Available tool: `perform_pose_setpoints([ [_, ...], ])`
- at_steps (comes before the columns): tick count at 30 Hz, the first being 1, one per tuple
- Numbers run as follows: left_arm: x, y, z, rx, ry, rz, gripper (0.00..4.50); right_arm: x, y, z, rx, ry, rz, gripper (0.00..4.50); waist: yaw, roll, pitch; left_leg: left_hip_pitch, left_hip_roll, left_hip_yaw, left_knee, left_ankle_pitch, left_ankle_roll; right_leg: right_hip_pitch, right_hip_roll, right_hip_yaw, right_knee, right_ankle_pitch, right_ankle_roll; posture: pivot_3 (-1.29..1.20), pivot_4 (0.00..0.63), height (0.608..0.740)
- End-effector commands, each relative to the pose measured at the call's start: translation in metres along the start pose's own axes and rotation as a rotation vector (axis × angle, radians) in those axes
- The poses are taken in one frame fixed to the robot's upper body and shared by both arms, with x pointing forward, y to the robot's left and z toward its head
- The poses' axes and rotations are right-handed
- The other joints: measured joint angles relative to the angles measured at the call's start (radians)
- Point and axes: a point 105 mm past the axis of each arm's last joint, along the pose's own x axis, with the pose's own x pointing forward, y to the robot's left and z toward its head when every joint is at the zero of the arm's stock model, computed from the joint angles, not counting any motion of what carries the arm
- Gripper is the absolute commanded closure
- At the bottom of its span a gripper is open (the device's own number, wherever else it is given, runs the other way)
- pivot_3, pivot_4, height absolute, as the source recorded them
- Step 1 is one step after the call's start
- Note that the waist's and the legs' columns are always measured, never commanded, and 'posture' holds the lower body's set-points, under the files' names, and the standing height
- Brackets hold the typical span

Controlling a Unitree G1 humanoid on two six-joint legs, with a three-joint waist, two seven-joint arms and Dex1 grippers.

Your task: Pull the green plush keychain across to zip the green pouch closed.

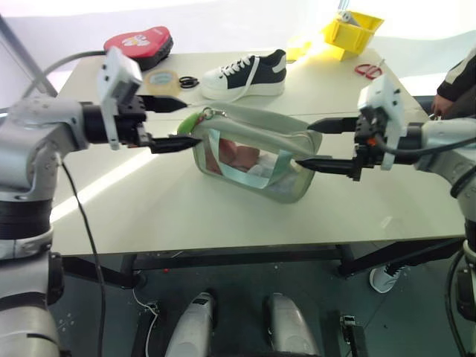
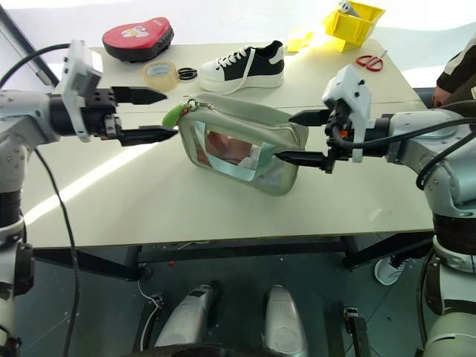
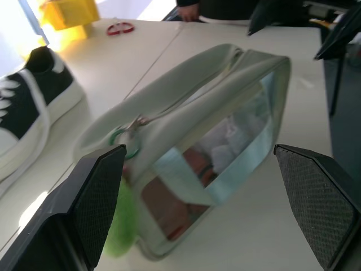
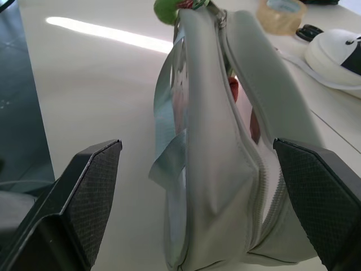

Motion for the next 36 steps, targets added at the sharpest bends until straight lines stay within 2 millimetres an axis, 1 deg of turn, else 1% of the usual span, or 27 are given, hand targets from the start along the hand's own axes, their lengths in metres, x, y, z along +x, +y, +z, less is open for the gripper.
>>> perform_pose_setpoints([
  [1,0.001,-0.018,0.018,0.065,-0.014,-0.099,0.03,0.001,-0.009,0.007,-0.061,-0.011,-0.048,0.0,0.0,0.0,0.0,0.0,0.0,0.0,0.0,0.0,0.0,0.0,0.0,0.0,0.0,0.0,0.0,0.0,0.15,0.74],
  [3,0.0,-0.025,0.023,0.081,-0.008,-0.14,0.03,0.004,-0.01,0.007,-0.072,-0.008,-0.049,0.0,0.0,0.0,0.0,0.0,0.0,0.0,0.0,0.0,0.0,0.0,0.0,0.0,0.0,0.0,0.0,0.0,0.15,0.74],
  [6,-0.001,-0.021,0.026,0.086,-0.012,-0.12,0.03,0.009,-0.009,0.004,-0.086,0.0,-0.039,0.0,0.002,0.0,0.0,0.0,0.0,0.0,0.0,0.0,0.0,0.0,0.0,0.0,0.0,0.0,0.0,0.0,0.15,0.74],
  [10,-0.002,-0.015,0.023,0.079,-0.005,-0.098,0.03,0.016,-0.003,-0.002,-0.096,0.011,-0.008,0.0,0.003,0.0,0.0,0.0,0.0,0.0,0.001,0.0,0.0,0.0,0.0,0.0,0.0,0.0,0.0,0.0,0.15,0.74],
  [12,-0.002,-0.014,0.022,0.079,0.001,-0.094,0.0,0.019,-0.003,-0.003,-0.099,0.01,-0.001,0.54,0.002,0.0,0.0,0.0,0.0,0.0,0.001,0.0,0.0,0.0,0.0,0.0,0.0,0.0,0.0,0.0,0.15,0.74],
  [13,-0.003,-0.014,0.022,0.077,0.001,-0.09,0.0,0.02,-0.003,-0.004,-0.109,0.017,0.004,0.91,0.002,0.0,0.0,0.0,0.0,0.0,0.001,0.0,0.0,0.0,0.0,0.0,0.0,0.0,0.0,0.0,0.15,0.74],
  [14,-0.003,-0.014,0.022,0.077,0.0,-0.085,0.0,0.02,-0.004,-0.006,-0.118,0.022,0.003,1.36,0.002,0.0,0.0,0.0,0.0,0.0,0.001,0.0,0.0,0.0,0.0,0.0,0.0,0.0,0.0,0.0,0.15,0.74],
  [15,-0.004,-0.013,0.022,0.072,-0.002,-0.078,0.0,0.021,-0.005,-0.007,-0.121,0.024,0.0,1.93,0.002,0.0,0.0,0.0,0.0,0.0,0.001,0.0,0.0,0.0,0.0,0.0,0.0,0.0,0.0,0.0,0.15,0.74],
  [17,-0.005,-0.011,0.021,0.07,0.0,-0.067,0.0,0.023,-0.008,-0.007,-0.13,0.025,-0.011,2.86,0.002,0.0,0.0,0.0,0.0,0.0,0.0,0.0,0.0,0.0,0.0,0.0,0.0,0.0,0.0,0.0,0.15,0.74],
  [18,-0.005,-0.01,0.02,0.07,0.002,-0.062,0.0,0.024,-0.009,-0.006,-0.136,0.022,-0.012,3.42,0.002,0.0,0.0,0.0,0.0,0.0,0.001,0.0,0.0,0.0,0.0,0.0,0.0,0.0,0.0,0.0,0.15,0.74],
  [20,-0.008,-0.008,0.02,0.07,0.007,-0.048,0.0,0.027,-0.011,-0.003,-0.161,0.012,-0.01,4.37,0.0,0.0,0.0,0.0,0.0,0.0,0.001,0.0,0.0,0.0,0.0,0.0,0.0,0.0,0.0,0.0,0.15,0.74],
  [23,-0.014,-0.001,0.02,0.059,0.005,-0.004,0.0,0.034,-0.014,0.006,-0.21,-0.025,0.011,4.37,-0.002,0.0,0.0,0.001,0.0,0.0,0.001,0.0,0.0,0.0,0.001,0.0,0.001,0.0,0.0,0.0,0.15,0.74],
  [25,-0.021,0.004,0.019,0.058,0.013,0.034,0.0,0.042,-0.019,0.016,-0.263,-0.069,0.02,4.37,-0.004,0.0,0.0,0.001,0.0,0.0,0.0,0.0,0.0,0.0,0.001,0.0,0.001,0.0,0.0,0.0,0.15,0.74],
  [28,-0.033,0.012,0.017,0.044,0.022,0.098,0.0,0.053,-0.022,0.028,-0.389,-0.124,0.05,4.37,-0.007,0.0,0.0,0.001,0.0,0.0,0.0,0.0,0.0,0.0,0.001,0.0,0.001,0.0,0.0,0.0,0.15,0.74],
  [31,-0.052,0.017,0.012,0.028,0.052,0.173,0.0,0.067,-0.016,0.043,-0.475,-0.199,0.137,4.37,-0.013,0.0,0.0,0.001,0.0,0.0,0.0,0.0,0.0,0.0,0.002,0.001,0.001,0.0,0.0,0.0,0.15,0.74],
  [34,-0.062,0.015,0.008,0.014,0.066,0.208,0.0,0.076,-0.01,0.051,-0.498,-0.265,0.206,4.37,-0.021,0.0,0.0,0.001,0.0,0.0,-0.001,0.0,0.0,-0.001,0.002,0.001,0.001,0.0,0.0,0.0,0.15,0.74],
  [36,-0.065,0.013,0.007,0.014,0.074,0.22,0.0,0.083,-0.01,0.048,-0.516,-0.254,0.225,4.37,-0.021,0.0,0.0,0.001,0.0,0.0,-0.001,0.0,0.0,0.0,0.002,0.001,0.002,0.001,0.001,0.0,0.15,0.74],
])
